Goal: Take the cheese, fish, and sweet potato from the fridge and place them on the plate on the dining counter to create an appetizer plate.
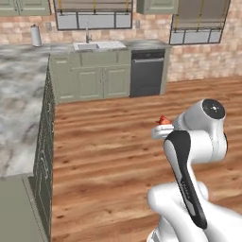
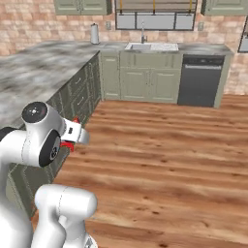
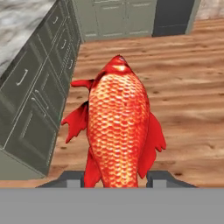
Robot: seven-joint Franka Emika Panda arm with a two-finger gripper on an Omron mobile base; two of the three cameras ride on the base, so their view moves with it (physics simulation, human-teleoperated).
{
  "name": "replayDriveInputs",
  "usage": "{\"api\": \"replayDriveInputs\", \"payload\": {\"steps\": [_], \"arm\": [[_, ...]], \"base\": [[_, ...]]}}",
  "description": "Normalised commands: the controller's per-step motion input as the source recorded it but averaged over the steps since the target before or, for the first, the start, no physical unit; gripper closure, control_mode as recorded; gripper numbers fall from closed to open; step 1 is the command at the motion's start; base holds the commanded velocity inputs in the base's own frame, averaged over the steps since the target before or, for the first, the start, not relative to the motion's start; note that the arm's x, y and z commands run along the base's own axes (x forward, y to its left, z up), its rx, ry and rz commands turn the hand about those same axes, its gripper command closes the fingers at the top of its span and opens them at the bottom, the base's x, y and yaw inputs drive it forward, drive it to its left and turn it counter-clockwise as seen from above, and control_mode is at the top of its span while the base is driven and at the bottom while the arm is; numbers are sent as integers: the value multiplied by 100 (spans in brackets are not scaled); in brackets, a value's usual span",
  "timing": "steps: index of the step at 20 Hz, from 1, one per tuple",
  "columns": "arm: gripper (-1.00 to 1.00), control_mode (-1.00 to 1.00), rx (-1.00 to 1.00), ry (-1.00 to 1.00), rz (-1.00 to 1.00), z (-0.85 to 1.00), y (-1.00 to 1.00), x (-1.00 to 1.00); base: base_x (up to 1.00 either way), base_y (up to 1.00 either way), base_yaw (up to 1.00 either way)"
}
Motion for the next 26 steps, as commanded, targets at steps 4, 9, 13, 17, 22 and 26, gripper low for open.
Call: {"api": "replayDriveInputs", "payload": {"steps": [4, 9, 13, 17, 22, 26], "arm": [[100, 100, 0, 0, 0, 0, 0, 0], [100, 100, 0, 0, 0, 0, 0, 0], [100, 100, 0, 0, 0, 0, 0, 0], [100, 100, 0, 0, 0, 0, 0, 0], [100, 100, 0, 0, 0, 0, 0, 0], [100, 100, 0, 0, 0, 0, 0, 0]], "base": [[-3, 75, 35], [0, 100, 20], [1, 100, 11], [0, 100, 5], [0, 100, 3], [0, 100, 0]]}}
